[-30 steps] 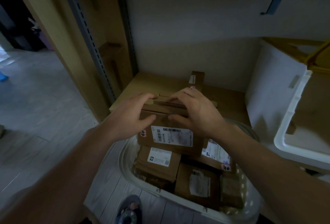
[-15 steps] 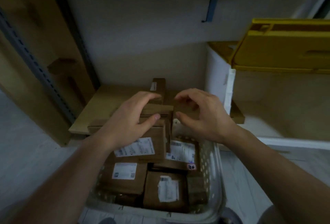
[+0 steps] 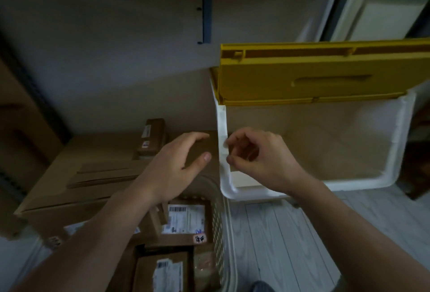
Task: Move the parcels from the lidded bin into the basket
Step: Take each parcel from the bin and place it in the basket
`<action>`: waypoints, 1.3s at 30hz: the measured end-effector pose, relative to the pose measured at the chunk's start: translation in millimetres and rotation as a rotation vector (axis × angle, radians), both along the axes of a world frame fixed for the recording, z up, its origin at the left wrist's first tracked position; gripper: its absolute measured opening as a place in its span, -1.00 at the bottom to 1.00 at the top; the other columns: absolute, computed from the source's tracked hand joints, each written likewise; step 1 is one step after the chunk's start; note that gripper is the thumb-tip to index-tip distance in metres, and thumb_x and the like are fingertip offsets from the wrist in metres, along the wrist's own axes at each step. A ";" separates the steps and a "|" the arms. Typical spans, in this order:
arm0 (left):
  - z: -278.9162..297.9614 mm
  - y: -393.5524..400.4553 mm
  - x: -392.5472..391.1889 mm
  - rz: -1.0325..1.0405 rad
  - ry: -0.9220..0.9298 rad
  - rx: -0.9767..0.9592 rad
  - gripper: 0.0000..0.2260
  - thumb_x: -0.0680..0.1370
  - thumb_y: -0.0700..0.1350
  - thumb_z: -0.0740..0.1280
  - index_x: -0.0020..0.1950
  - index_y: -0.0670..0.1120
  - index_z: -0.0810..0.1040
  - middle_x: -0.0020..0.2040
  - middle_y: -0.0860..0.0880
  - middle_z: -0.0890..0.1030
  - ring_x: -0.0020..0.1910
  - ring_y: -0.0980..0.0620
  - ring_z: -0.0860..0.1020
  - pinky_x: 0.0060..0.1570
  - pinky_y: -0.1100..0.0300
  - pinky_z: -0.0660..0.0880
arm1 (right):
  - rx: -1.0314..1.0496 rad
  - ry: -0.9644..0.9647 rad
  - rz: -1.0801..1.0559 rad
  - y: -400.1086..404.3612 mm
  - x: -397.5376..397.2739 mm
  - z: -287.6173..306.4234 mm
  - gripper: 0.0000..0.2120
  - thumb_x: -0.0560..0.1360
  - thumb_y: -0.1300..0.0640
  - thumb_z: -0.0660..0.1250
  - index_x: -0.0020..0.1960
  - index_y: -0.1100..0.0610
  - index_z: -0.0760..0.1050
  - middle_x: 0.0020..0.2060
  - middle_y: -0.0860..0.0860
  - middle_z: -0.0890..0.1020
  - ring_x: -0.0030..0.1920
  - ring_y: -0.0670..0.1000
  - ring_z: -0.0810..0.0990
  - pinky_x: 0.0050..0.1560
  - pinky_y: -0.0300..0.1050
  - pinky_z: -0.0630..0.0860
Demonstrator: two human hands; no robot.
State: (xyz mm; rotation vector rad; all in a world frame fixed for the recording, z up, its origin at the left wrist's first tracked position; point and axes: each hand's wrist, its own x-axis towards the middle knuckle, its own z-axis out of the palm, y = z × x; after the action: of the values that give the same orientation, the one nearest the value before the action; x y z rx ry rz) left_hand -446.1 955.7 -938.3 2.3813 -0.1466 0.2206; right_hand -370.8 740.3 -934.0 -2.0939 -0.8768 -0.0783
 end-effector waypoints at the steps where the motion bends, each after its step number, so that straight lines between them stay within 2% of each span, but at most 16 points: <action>1: 0.5 -1.2 2.7 0.000 0.016 0.002 -0.53 0.61 0.18 0.21 0.50 0.10 0.36 0.32 0.23 0.43 0.29 0.27 0.41 0.16 0.34 0.40 | -0.008 0.011 0.004 -0.4 4.1 0.2 -0.80 0.45 0.15 0.54 0.04 0.00 0.61 -0.23 -0.13 0.69 -0.18 -0.13 0.67 -0.12 -0.21 0.62; 3: 1.3 -3.0 7.7 -0.004 0.037 0.009 -0.45 0.55 0.26 0.15 0.51 0.08 0.36 0.32 0.23 0.43 0.29 0.29 0.40 0.15 0.37 0.37 | -0.020 0.050 0.017 -0.1 12.8 2.7 -0.82 0.45 0.20 0.53 -0.01 0.03 0.61 -0.24 -0.10 0.69 -0.20 -0.12 0.67 -0.15 -0.21 0.62; 5: 3.3 -6.3 14.4 -0.014 0.054 0.001 -0.42 0.53 0.29 0.13 0.48 0.07 0.38 0.31 0.22 0.47 0.28 0.27 0.44 0.20 0.27 0.43 | -0.010 0.108 0.001 -1.7 25.7 4.2 -0.85 0.45 0.26 0.47 -0.06 0.04 0.60 -0.24 -0.06 0.68 -0.21 -0.07 0.66 -0.16 -0.12 0.63; 8: 3.7 -12.5 26.1 -0.041 0.072 -0.061 -0.48 0.55 0.27 0.17 0.42 0.05 0.43 0.28 0.19 0.55 0.24 0.24 0.52 0.25 0.12 0.52 | 0.026 0.193 -0.171 -7.0 59.6 -2.5 -0.83 0.46 0.25 0.39 -0.09 -0.01 0.57 -0.24 -0.01 0.69 -0.15 0.02 0.68 -0.15 -0.02 0.59; 11: -1.9 -19.5 33.4 -0.047 0.059 -0.078 -0.61 0.63 0.17 0.22 0.39 0.02 0.42 0.22 0.14 0.61 0.19 0.19 0.58 0.18 -0.02 0.57 | -0.130 0.301 -0.332 -5.5 94.4 -30.7 -0.83 0.50 0.20 0.38 0.07 0.03 0.57 -0.07 0.00 0.67 0.01 0.06 0.64 -0.09 -0.13 0.48; 14: -7.3 -25.5 36.7 -0.023 0.034 -0.082 -0.73 0.66 0.09 0.23 0.30 0.00 0.44 0.12 0.10 0.63 0.07 0.19 0.61 0.06 0.02 0.62 | -0.300 0.446 -0.356 8.3 109.8 -63.0 -0.60 0.51 0.19 0.37 0.34 0.16 0.44 0.14 0.09 0.59 0.21 0.15 0.57 0.12 -0.01 0.54; 17: -8.2 -28.2 36.3 -0.023 0.039 -0.087 -0.73 0.65 0.08 0.24 0.30 0.01 0.43 0.11 0.13 0.62 0.04 0.23 0.62 0.01 0.11 0.64 | -0.452 0.543 -0.389 22.4 114.0 -76.3 -0.52 0.58 0.16 0.31 0.45 0.25 0.32 0.30 0.17 0.49 0.33 0.18 0.48 0.18 -0.06 0.48; 20: -9.6 -27.3 34.9 -0.029 0.054 -0.088 -0.70 0.64 0.11 0.22 0.30 0.00 0.42 0.10 0.09 0.63 0.02 0.17 0.64 -0.03 0.05 0.65 | -0.541 0.589 -0.480 28.7 126.6 -82.1 -0.41 0.67 0.09 0.19 0.59 0.30 0.07 0.53 0.21 0.25 0.49 0.22 0.32 0.40 0.01 0.38; 22: -10.2 -26.8 34.8 -0.029 0.062 -0.095 -0.68 0.63 0.12 0.22 0.30 -0.01 0.43 0.09 0.07 0.64 0.02 0.14 0.64 -0.02 0.02 0.64 | -0.574 0.625 -0.494 30.1 132.6 -83.9 -0.41 0.70 0.07 0.10 0.61 0.31 -0.01 0.58 0.22 0.15 0.54 0.22 0.23 0.50 0.05 0.29; 25: -8.3 -27.6 35.0 -0.028 0.059 -0.093 -0.67 0.63 0.10 0.23 0.34 0.01 0.42 0.07 0.09 0.64 0.00 0.16 0.64 -0.02 0.07 0.64 | -0.517 0.678 -0.557 27.8 145.7 -94.8 -0.46 0.67 0.07 0.14 0.57 0.27 0.15 0.51 0.22 0.30 0.47 0.21 0.34 0.47 0.05 0.33; 27: -7.8 -28.5 35.2 -0.028 0.050 -0.093 -0.68 0.64 0.08 0.24 0.36 0.01 0.42 0.04 0.10 0.64 -0.04 0.20 0.64 -0.03 0.12 0.63 | -0.452 0.677 -0.670 27.7 150.9 -100.0 -0.44 0.59 -0.01 0.23 0.51 0.22 0.28 0.43 0.20 0.41 0.40 0.22 0.42 0.39 0.07 0.42; 29: -8.0 -29.5 35.1 -0.026 0.053 -0.098 -0.68 0.65 0.07 0.24 0.37 0.00 0.41 0.05 0.10 0.64 -0.03 0.20 0.64 -0.02 0.13 0.63 | -0.403 0.645 -0.785 27.2 151.4 -101.2 -0.43 0.54 -0.04 0.28 0.46 0.21 0.32 0.37 0.21 0.45 0.36 0.26 0.45 0.32 0.08 0.44; 33: -7.2 -30.8 34.0 -0.025 0.053 -0.104 -0.73 0.66 0.05 0.23 0.32 -0.01 0.43 0.07 0.07 0.63 0.00 0.16 0.63 -0.03 0.11 0.63 | -0.287 0.531 -0.791 25.7 147.9 -96.2 -0.63 0.58 0.16 0.30 0.33 0.28 0.39 0.21 0.23 0.56 0.20 0.25 0.57 -0.05 -0.05 0.46; 34: -6.7 -31.2 33.3 -0.022 0.055 -0.105 -0.73 0.66 0.05 0.23 0.32 -0.01 0.43 0.05 0.09 0.63 -0.01 0.17 0.63 -0.03 0.15 0.62 | -0.251 0.523 -0.799 23.7 145.6 -93.3 -0.66 0.57 0.18 0.31 0.30 0.28 0.41 0.18 0.23 0.58 0.16 0.24 0.59 -0.09 -0.06 0.45; 37: -5.0 -31.5 31.6 -0.014 0.096 -0.169 -0.70 0.66 0.04 0.26 0.38 0.04 0.42 0.08 0.16 0.63 0.03 0.23 0.62 -0.02 0.33 0.57 | -0.151 0.554 -0.795 18.0 138.4 -83.9 -0.61 0.55 0.15 0.34 0.31 0.27 0.41 0.15 0.22 0.58 0.17 0.25 0.59 -0.07 -0.05 0.49; 39: -2.5 -32.9 29.6 -0.020 0.158 -0.275 -0.63 0.65 0.02 0.29 0.45 0.06 0.39 0.23 0.16 0.60 0.18 0.20 0.60 0.12 0.29 0.53 | -0.088 0.584 -0.791 12.3 133.9 -76.5 -0.64 0.53 0.11 0.36 0.25 0.27 0.44 0.03 0.19 0.61 0.08 0.23 0.62 -0.01 0.03 0.61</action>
State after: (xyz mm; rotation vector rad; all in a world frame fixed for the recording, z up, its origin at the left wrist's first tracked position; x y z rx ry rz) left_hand -416.5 922.8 -940.7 2.1124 -0.0607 0.0388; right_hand -236.9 752.6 -1010.5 -2.2432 0.3153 0.1541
